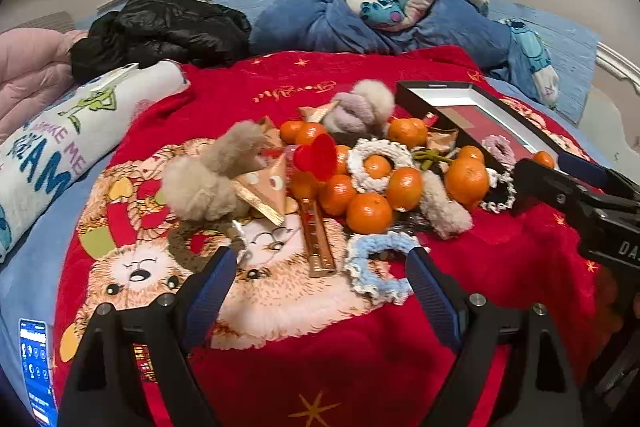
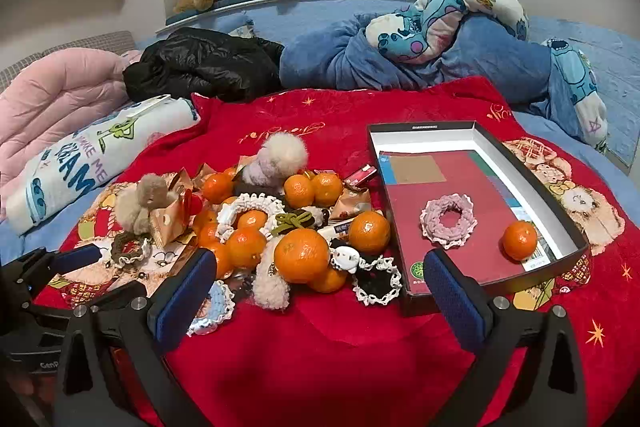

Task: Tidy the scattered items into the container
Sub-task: 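Lower the left gripper onto the light blue crocheted scrunchie and close it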

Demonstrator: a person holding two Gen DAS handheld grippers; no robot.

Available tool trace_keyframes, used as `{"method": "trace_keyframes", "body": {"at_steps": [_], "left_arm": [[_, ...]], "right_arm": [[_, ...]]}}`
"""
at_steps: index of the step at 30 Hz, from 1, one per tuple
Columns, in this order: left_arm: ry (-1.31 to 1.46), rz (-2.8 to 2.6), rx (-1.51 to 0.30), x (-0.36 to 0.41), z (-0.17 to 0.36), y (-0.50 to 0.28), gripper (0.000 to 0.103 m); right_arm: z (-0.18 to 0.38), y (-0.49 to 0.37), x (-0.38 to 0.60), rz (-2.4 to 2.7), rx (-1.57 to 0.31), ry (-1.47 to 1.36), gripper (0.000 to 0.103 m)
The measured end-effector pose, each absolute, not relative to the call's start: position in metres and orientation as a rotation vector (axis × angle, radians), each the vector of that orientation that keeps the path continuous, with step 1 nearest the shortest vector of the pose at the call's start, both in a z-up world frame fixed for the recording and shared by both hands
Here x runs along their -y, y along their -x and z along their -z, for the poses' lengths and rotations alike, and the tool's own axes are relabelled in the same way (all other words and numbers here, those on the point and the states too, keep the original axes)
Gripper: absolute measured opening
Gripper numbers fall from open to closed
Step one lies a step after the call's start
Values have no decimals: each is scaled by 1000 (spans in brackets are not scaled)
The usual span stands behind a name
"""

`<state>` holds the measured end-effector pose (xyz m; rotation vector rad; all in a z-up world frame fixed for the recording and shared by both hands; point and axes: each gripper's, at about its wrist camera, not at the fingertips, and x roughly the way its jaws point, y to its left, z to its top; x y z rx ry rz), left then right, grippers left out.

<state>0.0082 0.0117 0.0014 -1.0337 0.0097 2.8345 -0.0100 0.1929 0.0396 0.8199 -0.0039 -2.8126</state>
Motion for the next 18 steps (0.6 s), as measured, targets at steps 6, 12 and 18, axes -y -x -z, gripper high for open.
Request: {"method": "trace_keyframes", "body": {"at_steps": [6,12,18], "left_arm": [[1015,-2823,-43,-19,-3,-13,88],[1031,-2800,-34,-17,-2,-12,88],[1041,-2800,-42,-19,0,-11,88]], "right_arm": [[-40,8,-190,2807,-7,-810,103],[-39,10,-190,2808,6,-816,103],[-39,11,-191,2809,12,-815,103]]}}
